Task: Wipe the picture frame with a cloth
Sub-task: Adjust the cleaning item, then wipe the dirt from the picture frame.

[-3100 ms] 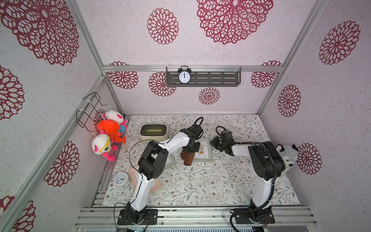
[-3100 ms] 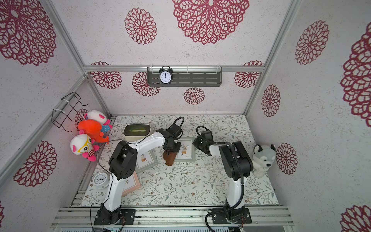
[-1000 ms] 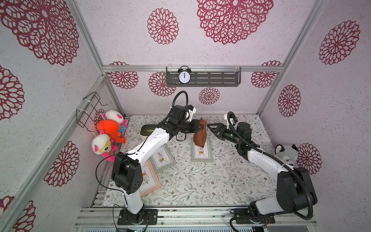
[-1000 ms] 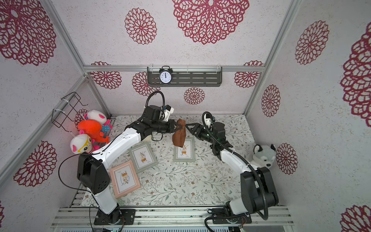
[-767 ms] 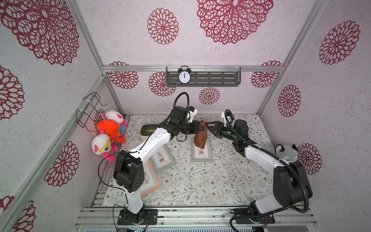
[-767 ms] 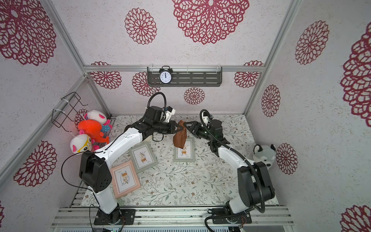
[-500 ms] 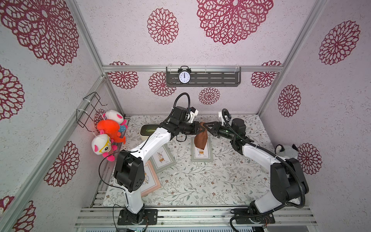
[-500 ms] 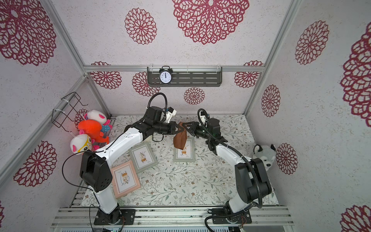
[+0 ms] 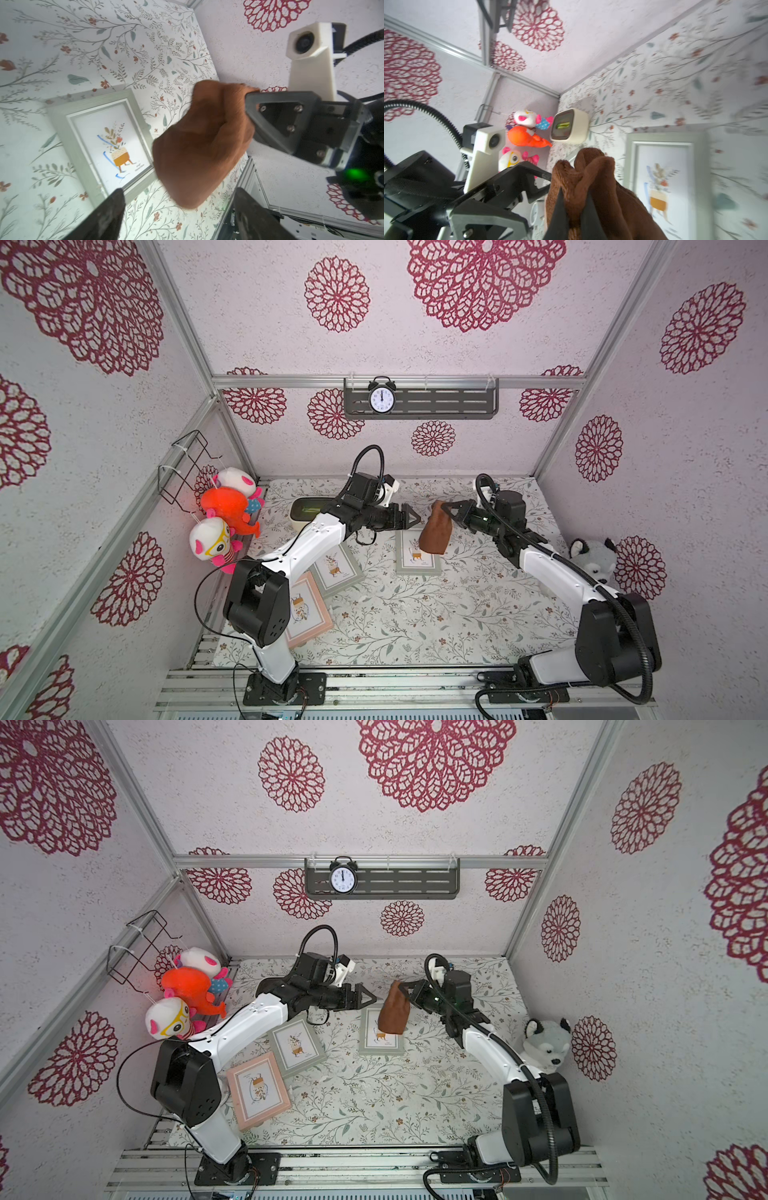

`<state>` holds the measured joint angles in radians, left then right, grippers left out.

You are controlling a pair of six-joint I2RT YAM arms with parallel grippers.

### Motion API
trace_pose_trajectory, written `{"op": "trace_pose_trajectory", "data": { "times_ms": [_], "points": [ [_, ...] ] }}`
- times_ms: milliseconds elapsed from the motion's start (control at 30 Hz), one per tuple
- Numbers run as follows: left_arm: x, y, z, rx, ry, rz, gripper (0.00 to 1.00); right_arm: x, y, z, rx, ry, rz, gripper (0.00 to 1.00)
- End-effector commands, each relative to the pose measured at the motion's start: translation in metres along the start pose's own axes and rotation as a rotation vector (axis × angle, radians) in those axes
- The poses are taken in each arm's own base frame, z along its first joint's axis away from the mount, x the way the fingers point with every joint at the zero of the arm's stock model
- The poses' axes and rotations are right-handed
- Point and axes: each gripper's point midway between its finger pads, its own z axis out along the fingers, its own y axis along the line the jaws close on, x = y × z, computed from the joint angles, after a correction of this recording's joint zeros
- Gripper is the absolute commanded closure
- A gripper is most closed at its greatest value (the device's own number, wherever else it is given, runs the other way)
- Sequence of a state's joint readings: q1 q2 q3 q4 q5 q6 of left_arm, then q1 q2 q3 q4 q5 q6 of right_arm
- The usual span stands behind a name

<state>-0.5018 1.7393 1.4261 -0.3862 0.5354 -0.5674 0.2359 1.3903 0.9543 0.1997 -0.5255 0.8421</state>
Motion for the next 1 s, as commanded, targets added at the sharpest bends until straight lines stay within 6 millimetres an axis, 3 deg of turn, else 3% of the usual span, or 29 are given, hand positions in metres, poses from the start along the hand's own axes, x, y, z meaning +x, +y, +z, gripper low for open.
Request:
{"op": "trace_pose_trajectory", "data": {
  "times_ms": [0, 133, 267, 400, 667, 700, 900, 967],
  "points": [
    [-0.009, 0.016, -0.015, -0.078, -0.066, 0.015, 0.10, -0.007, -0.029, -0.030, 0.187, -0.036, -0.100, 1.00],
    [0.001, 0.057, -0.010, -0.238, -0.053, -0.030, 0.09, -0.004, -0.068, -0.051, 0.440, -0.003, -0.200, 1.00],
    [0.016, 0.081, 0.011, -0.279, -0.003, -0.094, 0.14, 0.002, -0.099, -0.048, 0.577, 0.062, -0.242, 1.00],
    [0.026, 0.095, 0.030, -0.280, 0.025, -0.164, 0.25, 0.015, -0.108, -0.014, 0.577, 0.150, -0.277, 1.00],
    [0.033, 0.110, 0.058, -0.283, 0.046, -0.242, 0.48, 0.059, -0.100, 0.070, 0.516, 0.350, -0.372, 1.00],
    [0.044, 0.123, 0.070, -0.301, 0.078, -0.260, 0.50, 0.064, -0.099, 0.079, 0.505, 0.370, -0.373, 1.00],
    [0.058, 0.134, 0.087, -0.327, 0.129, -0.270, 0.57, 0.092, -0.105, 0.108, 0.453, 0.452, -0.328, 1.00],
    [0.062, 0.139, 0.091, -0.345, 0.139, -0.269, 0.58, 0.099, -0.106, 0.112, 0.433, 0.475, -0.307, 0.94]
  ]
}}
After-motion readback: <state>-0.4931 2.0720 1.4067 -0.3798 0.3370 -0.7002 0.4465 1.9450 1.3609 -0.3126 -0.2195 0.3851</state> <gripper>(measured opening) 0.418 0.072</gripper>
